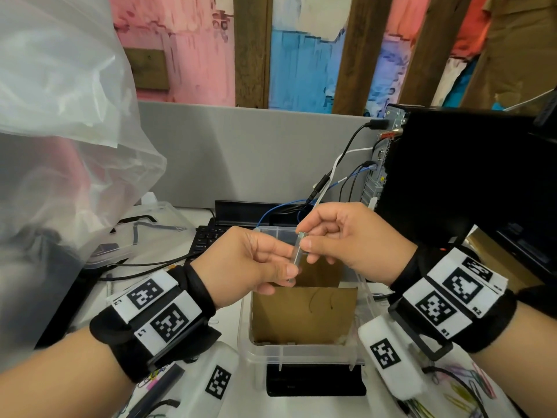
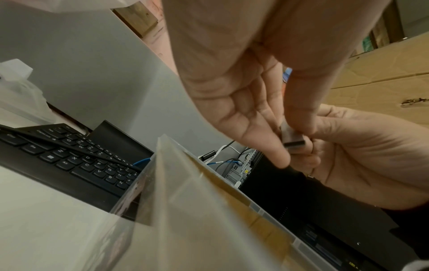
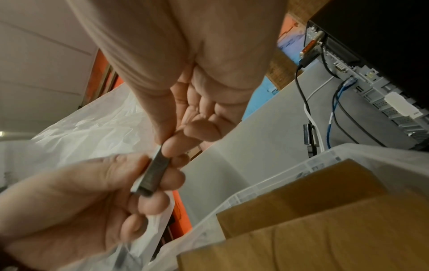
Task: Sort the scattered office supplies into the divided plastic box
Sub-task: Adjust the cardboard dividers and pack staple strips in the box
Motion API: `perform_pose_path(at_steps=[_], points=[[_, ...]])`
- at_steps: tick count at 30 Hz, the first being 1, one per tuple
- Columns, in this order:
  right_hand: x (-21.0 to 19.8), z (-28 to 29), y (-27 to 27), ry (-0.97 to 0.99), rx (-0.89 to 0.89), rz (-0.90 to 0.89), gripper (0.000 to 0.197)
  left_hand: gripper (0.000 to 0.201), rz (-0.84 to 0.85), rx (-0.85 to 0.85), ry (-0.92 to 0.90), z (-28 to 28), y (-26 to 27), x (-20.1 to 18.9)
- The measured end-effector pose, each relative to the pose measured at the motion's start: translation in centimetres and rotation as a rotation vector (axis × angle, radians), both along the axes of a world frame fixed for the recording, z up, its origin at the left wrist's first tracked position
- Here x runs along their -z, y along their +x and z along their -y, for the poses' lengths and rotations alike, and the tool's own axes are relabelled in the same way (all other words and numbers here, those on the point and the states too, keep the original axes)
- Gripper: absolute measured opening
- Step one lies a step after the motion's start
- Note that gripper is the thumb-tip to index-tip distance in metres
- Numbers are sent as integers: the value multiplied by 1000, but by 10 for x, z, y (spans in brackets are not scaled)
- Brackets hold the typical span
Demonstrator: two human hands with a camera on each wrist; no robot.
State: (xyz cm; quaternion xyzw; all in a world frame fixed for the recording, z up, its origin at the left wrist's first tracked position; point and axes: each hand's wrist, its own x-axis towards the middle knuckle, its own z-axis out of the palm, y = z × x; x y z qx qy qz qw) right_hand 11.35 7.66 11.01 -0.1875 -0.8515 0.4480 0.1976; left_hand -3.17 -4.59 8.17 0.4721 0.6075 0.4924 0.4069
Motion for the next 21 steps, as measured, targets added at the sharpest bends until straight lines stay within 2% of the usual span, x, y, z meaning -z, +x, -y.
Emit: perform_pose_path(at_steps=[4,7,10,11,13,16,19,21], points=[[7,9,0,29,10,4,20,15,10,-19,5,-2,4,-1],[3,12,4,65,-75,60,36,16,62,-44,12,-4,3,0],[0,11,6,334,-104,235,59,13,123,-44,22,-4,4,-1],[0,12,5,442,-80,257,60,13,143,-33,26,-4,4,-2],[-2,14,4,606,-37,219,48,14,179,-9,34,-5,5,-3],[-7,14,3,722,-11,202,39,29,209,14,59,-5,5,-1],[-12,15,4,735,-44,294,59,46,249,3,94,-4,4,3],[-15,15,9,637,-83,307,69,52,298,-22,111,-5,1,5]])
